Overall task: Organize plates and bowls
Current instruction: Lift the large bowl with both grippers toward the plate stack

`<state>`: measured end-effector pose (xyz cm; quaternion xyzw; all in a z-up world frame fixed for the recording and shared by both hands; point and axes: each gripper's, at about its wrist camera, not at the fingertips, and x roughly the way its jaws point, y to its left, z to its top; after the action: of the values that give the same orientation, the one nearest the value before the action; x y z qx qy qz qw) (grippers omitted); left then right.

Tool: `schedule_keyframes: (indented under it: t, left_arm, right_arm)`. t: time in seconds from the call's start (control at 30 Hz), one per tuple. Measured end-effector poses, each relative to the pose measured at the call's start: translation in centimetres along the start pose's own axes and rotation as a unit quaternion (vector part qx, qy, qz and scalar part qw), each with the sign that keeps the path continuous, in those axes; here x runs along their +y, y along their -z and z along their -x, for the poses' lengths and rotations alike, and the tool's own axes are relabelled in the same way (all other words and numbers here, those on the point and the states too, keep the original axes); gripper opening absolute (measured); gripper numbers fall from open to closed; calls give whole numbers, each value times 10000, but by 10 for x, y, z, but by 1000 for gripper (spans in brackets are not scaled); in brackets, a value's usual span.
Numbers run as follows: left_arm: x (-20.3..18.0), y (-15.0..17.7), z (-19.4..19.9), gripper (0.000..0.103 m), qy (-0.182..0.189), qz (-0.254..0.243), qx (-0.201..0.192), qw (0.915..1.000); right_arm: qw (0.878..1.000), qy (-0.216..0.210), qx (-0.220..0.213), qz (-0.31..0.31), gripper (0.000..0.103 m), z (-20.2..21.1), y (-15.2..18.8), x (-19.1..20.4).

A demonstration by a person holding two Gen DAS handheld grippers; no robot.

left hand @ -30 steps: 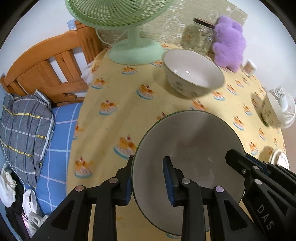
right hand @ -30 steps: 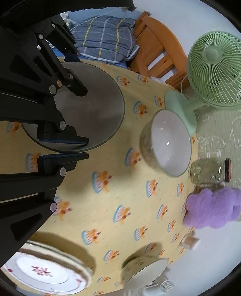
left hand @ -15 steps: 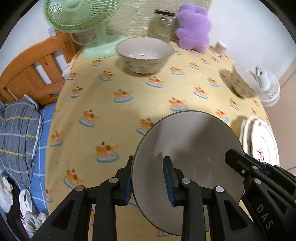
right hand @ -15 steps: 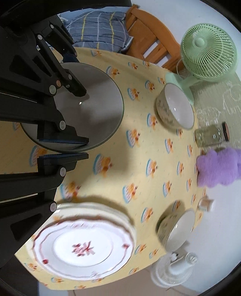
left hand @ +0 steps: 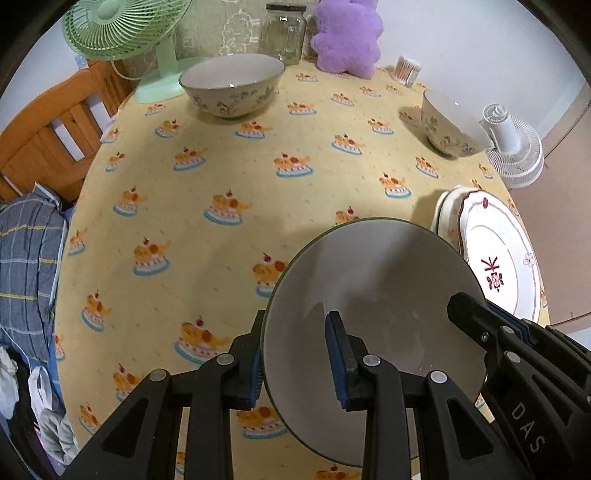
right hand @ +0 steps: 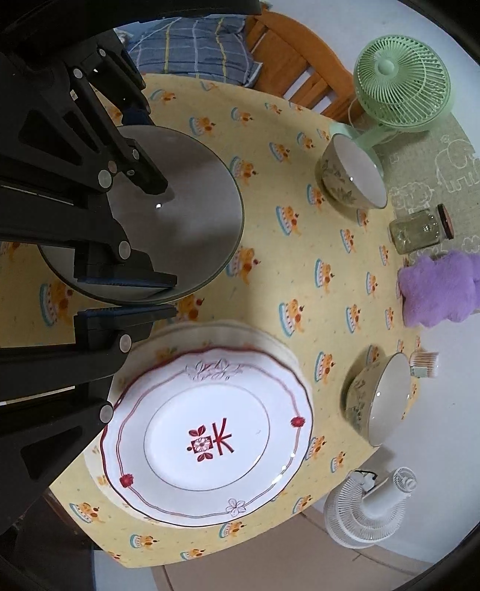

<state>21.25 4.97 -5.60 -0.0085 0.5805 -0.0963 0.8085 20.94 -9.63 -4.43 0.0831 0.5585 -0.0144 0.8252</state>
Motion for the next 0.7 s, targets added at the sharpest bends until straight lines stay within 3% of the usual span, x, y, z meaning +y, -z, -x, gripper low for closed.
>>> schedule_keyframes:
  t: [0.23, 0.4, 0.7]
  left_arm:
    - [-12, 1, -8, 28, -43, 281, 118, 9995]
    - [-14, -7, -5, 28, -175, 471, -42, 9987]
    - [-9, -6, -9, 29, -291, 704, 40, 9971]
  right_arm:
    - [9997, -99, 181, 162, 12, -10, -6, -16]
    - [9986, -283, 336, 292, 12, -18, -12, -22]
    - [9963, -384, 355, 682, 16, -21, -19, -13]
